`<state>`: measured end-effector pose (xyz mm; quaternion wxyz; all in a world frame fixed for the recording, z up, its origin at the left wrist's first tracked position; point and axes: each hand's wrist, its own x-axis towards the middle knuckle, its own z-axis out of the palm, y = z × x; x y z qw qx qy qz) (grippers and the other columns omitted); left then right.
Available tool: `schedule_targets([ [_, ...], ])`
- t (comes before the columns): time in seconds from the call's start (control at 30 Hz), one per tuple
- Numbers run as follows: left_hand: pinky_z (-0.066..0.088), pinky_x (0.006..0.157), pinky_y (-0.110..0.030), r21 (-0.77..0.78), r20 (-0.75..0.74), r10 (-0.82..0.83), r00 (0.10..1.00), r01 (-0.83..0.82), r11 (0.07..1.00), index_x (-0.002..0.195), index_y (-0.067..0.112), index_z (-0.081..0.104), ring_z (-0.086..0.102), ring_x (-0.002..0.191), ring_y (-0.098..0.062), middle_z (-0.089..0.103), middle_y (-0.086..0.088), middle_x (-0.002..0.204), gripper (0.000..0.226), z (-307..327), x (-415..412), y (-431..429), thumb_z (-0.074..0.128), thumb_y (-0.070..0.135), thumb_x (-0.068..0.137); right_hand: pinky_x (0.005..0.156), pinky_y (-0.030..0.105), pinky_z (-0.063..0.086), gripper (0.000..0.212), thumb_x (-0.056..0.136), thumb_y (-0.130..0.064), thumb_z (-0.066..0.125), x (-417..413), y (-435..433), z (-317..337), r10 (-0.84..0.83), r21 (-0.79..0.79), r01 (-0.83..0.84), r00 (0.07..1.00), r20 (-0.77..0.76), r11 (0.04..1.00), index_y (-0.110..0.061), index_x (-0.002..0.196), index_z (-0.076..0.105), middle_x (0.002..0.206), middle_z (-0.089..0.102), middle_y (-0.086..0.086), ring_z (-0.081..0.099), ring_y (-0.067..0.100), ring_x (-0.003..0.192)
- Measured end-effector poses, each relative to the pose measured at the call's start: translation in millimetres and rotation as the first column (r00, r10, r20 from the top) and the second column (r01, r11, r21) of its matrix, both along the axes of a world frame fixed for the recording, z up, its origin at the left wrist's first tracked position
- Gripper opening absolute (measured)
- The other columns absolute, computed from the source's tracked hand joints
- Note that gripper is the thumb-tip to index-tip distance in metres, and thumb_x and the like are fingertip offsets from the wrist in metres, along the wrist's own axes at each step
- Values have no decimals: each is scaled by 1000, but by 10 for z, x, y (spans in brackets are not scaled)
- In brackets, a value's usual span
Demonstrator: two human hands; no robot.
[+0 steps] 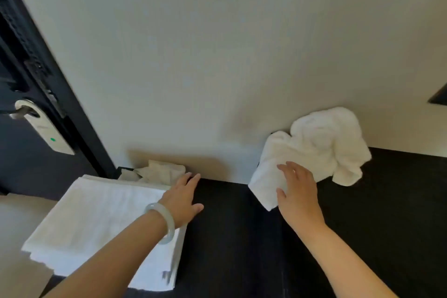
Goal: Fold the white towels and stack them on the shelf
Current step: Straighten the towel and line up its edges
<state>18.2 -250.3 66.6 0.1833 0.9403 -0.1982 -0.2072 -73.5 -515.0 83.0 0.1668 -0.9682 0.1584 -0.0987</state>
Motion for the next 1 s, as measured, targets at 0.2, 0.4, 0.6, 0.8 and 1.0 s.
schedule_targets([
  [0.2,15,122,-45,-49,114,-167,979,173,984,153,40,-12,-9,151,-19,-21,9,161,91,106,-478,-1689,54,56,92,120,51,-11,76,102,-40,43,31,-1282,-41,113,-151,-178,925,-363,972,-35,157,-9,163,-26,-3,-24,26,150],
  [0.4,13,120,-37,67,162,-34,986,23,998,155,37,6,-1,151,-19,0,12,164,69,-7,-800,-2321,46,47,99,121,49,11,58,103,-40,42,-207,-1608,-99,200,-122,-260,907,-370,958,-36,156,19,166,-1,-6,6,23,152],
  [0.6,32,114,-39,243,250,-248,936,188,952,149,35,31,35,141,-24,38,5,153,48,203,-1026,-2380,42,24,103,111,35,25,41,102,-33,48,-912,-1784,-53,180,-147,-218,955,-235,965,-41,143,44,154,30,-11,37,20,132],
  [0.8,46,100,-32,-64,75,-188,979,193,979,123,26,51,57,107,-20,57,-2,117,25,507,-1188,-2617,40,36,103,115,32,13,72,89,-28,69,-1736,-2258,52,24,-194,-45,994,-111,980,-37,150,31,158,23,-12,28,16,143],
  [1.0,39,63,-13,-439,110,-73,991,114,891,92,27,58,58,72,-9,63,5,85,18,922,-1165,-2680,45,32,103,111,42,36,75,77,-49,78,-1829,-2718,256,-430,-54,427,893,-134,903,-28,139,42,142,40,-4,42,19,131],
])
